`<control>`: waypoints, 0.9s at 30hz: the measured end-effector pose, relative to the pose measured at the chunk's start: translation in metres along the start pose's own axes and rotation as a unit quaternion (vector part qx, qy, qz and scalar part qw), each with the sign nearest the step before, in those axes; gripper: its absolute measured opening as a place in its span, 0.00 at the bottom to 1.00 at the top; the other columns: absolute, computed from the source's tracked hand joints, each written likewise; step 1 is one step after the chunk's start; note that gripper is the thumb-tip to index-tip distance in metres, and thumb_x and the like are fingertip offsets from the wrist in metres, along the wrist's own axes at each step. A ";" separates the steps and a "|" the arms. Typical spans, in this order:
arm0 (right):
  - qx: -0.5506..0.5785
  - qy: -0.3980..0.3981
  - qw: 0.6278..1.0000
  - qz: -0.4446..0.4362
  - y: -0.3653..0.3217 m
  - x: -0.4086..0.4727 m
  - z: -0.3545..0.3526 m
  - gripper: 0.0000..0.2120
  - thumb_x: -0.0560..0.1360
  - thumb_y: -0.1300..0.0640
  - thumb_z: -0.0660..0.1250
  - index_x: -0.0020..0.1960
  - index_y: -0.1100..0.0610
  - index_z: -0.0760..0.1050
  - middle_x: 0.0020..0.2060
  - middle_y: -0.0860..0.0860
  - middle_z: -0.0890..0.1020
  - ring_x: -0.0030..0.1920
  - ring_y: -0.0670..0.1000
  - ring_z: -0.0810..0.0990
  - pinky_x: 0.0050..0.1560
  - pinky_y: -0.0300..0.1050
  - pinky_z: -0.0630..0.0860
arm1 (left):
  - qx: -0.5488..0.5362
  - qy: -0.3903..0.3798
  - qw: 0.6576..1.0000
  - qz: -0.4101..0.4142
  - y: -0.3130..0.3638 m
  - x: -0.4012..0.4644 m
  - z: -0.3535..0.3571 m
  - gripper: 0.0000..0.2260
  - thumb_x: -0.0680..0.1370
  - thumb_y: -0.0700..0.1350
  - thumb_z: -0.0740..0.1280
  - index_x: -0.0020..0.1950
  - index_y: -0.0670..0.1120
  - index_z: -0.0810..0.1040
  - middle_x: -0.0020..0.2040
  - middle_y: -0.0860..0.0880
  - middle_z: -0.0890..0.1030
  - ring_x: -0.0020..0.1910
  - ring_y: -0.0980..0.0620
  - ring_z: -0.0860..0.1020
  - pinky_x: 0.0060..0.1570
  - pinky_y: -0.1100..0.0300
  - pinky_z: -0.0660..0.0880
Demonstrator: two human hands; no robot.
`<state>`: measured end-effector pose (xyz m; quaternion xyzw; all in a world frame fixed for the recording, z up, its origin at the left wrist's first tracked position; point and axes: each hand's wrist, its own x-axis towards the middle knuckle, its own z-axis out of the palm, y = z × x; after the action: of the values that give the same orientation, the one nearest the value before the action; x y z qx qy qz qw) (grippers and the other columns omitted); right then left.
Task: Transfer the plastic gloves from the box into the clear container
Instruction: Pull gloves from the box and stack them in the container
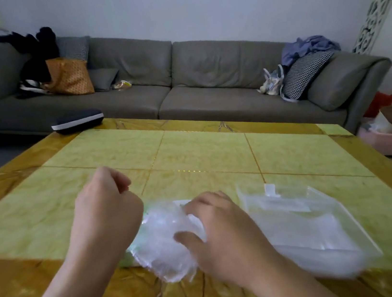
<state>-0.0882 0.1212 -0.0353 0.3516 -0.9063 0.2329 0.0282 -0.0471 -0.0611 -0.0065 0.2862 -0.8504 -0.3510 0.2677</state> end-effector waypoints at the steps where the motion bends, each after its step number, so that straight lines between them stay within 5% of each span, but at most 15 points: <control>1: 0.025 0.042 0.999 0.011 0.001 0.006 0.004 0.09 0.82 0.45 0.67 0.54 0.48 0.81 0.48 0.40 0.79 0.51 0.41 0.73 0.49 0.38 0.71 | 0.019 -0.018 1.000 -0.004 0.000 0.000 0.000 0.09 0.73 0.36 0.63 0.47 0.50 0.76 0.44 0.51 0.78 0.41 0.55 0.74 0.33 0.60 0.67; 3: 0.126 0.101 0.982 0.094 0.011 0.020 0.009 0.13 0.82 0.52 0.66 0.41 0.55 0.79 0.34 0.48 0.81 0.37 0.46 0.78 0.34 0.45 0.72 | 0.039 -0.088 0.995 0.018 0.000 -0.004 0.006 0.06 0.75 0.40 0.65 0.44 0.51 0.77 0.41 0.52 0.80 0.39 0.54 0.76 0.31 0.60 0.69; 8: 0.301 0.119 0.931 0.170 0.013 0.029 -0.004 0.15 0.84 0.56 0.64 0.41 0.54 0.84 0.38 0.46 0.87 0.42 0.43 0.85 0.46 0.41 0.77 | 0.111 -0.286 0.943 0.127 -0.016 -0.019 0.036 0.13 0.79 0.51 0.63 0.64 0.57 0.76 0.55 0.61 0.75 0.52 0.61 0.76 0.51 0.64 0.76; 11: 0.324 0.154 0.924 0.130 0.014 0.027 -0.012 0.16 0.85 0.56 0.63 0.41 0.53 0.84 0.40 0.47 0.87 0.44 0.44 0.84 0.49 0.41 0.76 | 0.169 -0.277 0.930 0.174 -0.022 -0.020 0.048 0.17 0.79 0.49 0.63 0.68 0.56 0.74 0.58 0.58 0.72 0.59 0.56 0.71 0.60 0.61 0.73; 17: 0.425 0.233 0.872 0.067 0.026 0.022 -0.027 0.15 0.85 0.60 0.63 0.43 0.59 0.84 0.41 0.55 0.87 0.47 0.55 0.86 0.57 0.53 0.80 | 0.181 -0.264 0.930 0.180 -0.023 -0.019 0.052 0.14 0.78 0.50 0.64 0.64 0.55 0.75 0.58 0.57 0.72 0.60 0.55 0.70 0.59 0.59 0.74; 21: 0.540 0.271 0.795 0.048 0.031 0.021 -0.054 0.18 0.86 0.59 0.61 0.42 0.59 0.84 0.39 0.61 0.86 0.42 0.59 0.85 0.49 0.51 0.81 | 0.172 -0.247 0.940 0.159 -0.021 -0.019 0.052 0.03 0.77 0.48 0.66 0.50 0.52 0.75 0.50 0.57 0.74 0.51 0.56 0.75 0.48 0.59 0.77; 25: 0.607 0.262 0.742 0.107 0.039 0.008 -0.075 0.13 0.86 0.60 0.61 0.50 0.64 0.81 0.40 0.60 0.86 0.35 0.58 0.85 0.37 0.49 0.81 | 0.016 -0.169 0.982 0.087 -0.008 -0.011 0.041 0.09 0.77 0.39 0.66 0.48 0.54 0.78 0.42 0.56 0.81 0.42 0.55 0.79 0.38 0.63 0.73; 27: 0.613 0.251 0.736 0.139 0.044 -0.001 -0.075 0.12 0.86 0.60 0.61 0.53 0.66 0.80 0.42 0.62 0.86 0.36 0.59 0.86 0.35 0.49 0.81 | -0.242 -0.207 0.948 -0.013 0.010 -0.011 0.030 0.08 0.81 0.42 0.65 0.55 0.49 0.82 0.46 0.52 0.87 0.50 0.49 0.84 0.48 0.57 0.77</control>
<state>-0.1246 0.1828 0.0139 0.0914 -0.5659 0.8194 0.0000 -0.0619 -0.0343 -0.0201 0.1445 -0.7732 -0.6009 0.1422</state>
